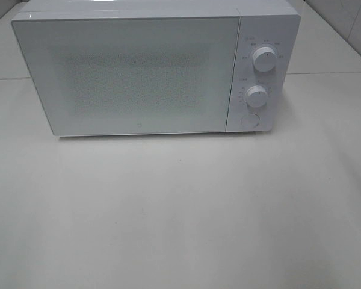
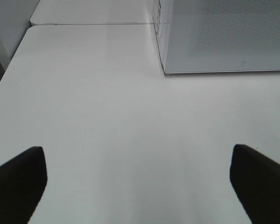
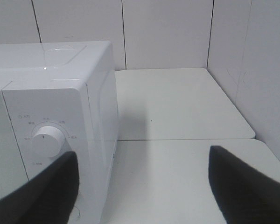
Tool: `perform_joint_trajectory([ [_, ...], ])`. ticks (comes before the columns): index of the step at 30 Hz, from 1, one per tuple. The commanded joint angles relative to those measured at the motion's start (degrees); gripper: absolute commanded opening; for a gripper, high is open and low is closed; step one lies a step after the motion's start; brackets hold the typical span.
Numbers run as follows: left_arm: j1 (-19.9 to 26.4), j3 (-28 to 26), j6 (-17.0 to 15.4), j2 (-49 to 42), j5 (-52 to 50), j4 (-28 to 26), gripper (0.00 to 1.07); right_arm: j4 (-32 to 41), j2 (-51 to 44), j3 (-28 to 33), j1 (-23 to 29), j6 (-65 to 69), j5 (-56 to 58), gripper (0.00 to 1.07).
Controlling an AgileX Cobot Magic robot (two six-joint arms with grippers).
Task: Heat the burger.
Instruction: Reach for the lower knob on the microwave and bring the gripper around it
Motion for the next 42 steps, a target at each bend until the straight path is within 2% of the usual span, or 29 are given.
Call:
perform_joint_trajectory([
  [1, 0.17, -0.06, -0.34, -0.92, 0.17, -0.06, 1.01, -0.17, 8.54, 1.89, -0.29, 0.57, -14.84, 0.77],
  [2, 0.17, -0.06, -0.34, -0.92, 0.17, -0.06, 1.01, -0.17, 12.78, 2.52, -0.29, 0.92, -21.31, 0.77],
  [3, 0.17, -0.06, -0.34, -0.92, 0.17, -0.06, 1.01, -0.17, 12.78, 2.52, -0.29, 0.92, -21.31, 0.77],
  [5, 0.17, -0.06, -0.34, -0.92, 0.17, -0.06, 1.01, 0.29, 19.65, 2.81, -0.29, 0.97, -28.48, 0.77],
  [7, 0.17, -0.06, -0.34, -0.92, 0.17, -0.06, 1.01, 0.34, 22.12, 2.81, -0.29, 0.97, -30.94, 0.77],
  [8, 0.17, -0.06, -0.34, -0.92, 0.17, -0.06, 1.01, 0.06, 27.27, 2.81, -0.29, 0.97, -35.81, 0.77],
  [10, 0.17, -0.06, -0.34, -0.92, 0.17, -0.06, 1.01, -0.4, 29.85, 2.81, -0.29, 0.97, -38.16, 0.77],
  [11, 0.17, -0.06, -0.34, -0.92, 0.17, -0.06, 1.01, -1.66, 34.38, 2.81, -0.29, 0.97, -44.12, 0.77],
  [13, 0.17, -0.06, -0.34, -0.92, 0.17, -0.06, 1.01, -1.78, 36.21, 2.81, -0.29, 0.97, -46.87, 0.77],
  [14, 0.17, -0.06, -0.34, -0.92, 0.17, -0.06, 1.01, -0.86, 40.28, 2.81, 1.26, 0.57, -50.71, 0.77],
  [15, 0.17, -0.06, -0.34, -0.92, 0.17, -0.06, 1.01, -0.86, 40.28, 2.81, 1.26, 0.57, -50.71, 0.77],
  [16, 0.17, -0.06, -0.34, -0.92, 0.17, -0.06, 1.01, 2.01, 43.03, 2.81, 3.9, 0.57, -53.11, 0.77],
  [18, 0.17, -0.06, -0.34, -0.92, 0.17, -0.06, 1.01, 3.55, 44.23, 2.81, 5.84, 0.17, -53.57, 0.77],
  [19, 0.17, -0.06, -0.34, -0.92, 0.17, -0.06, 1.01, 7.96, 45.78, 2.41, 9.91, 0.11, -53.74, 0.77],
  [20, 0.17, -0.06, -0.34, -0.92, 0.17, -0.06, 1.01, 7.96, 45.78, 2.41, 9.91, 0.11, -53.74, 0.77],
  [22, 0.17, -0.06, -0.34, -0.92, 0.17, -0.06, 1.01, 13.24, 46.98, 1.15, 14.5, 0.06, -53.74, 0.77],
  [23, 0.17, -0.06, -0.34, -0.92, 0.17, -0.06, 1.01, 13.24, 46.98, 1.15, 14.5, 0.06, -53.74, 0.77],
  [25, 0.17, -0.06, -0.34, -0.92, 0.17, -0.06, 1.01, 16.27, 48.01, -1.03, 18.11, 0.06, -53.63, 0.77],
  [31, 0.17, -0.06, -0.34, -0.92, 0.17, -0.06, 1.01, 20.86, 50.25, -4.35, 22.69, -0.8, -53.23, 0.77],
  [36, 0.17, -0.06, -0.34, -0.92, 0.17, -0.06, 1.01, 27.67, 53.74, -8.02, 28.02, -6.53, -53.06, 0.77],
  [42, 0.17, -0.06, -0.34, -0.92, 0.17, -0.06, 1.01, 29.51, 56.49, -11.97, 29.68, -11.0, -52.94, 0.77],
])
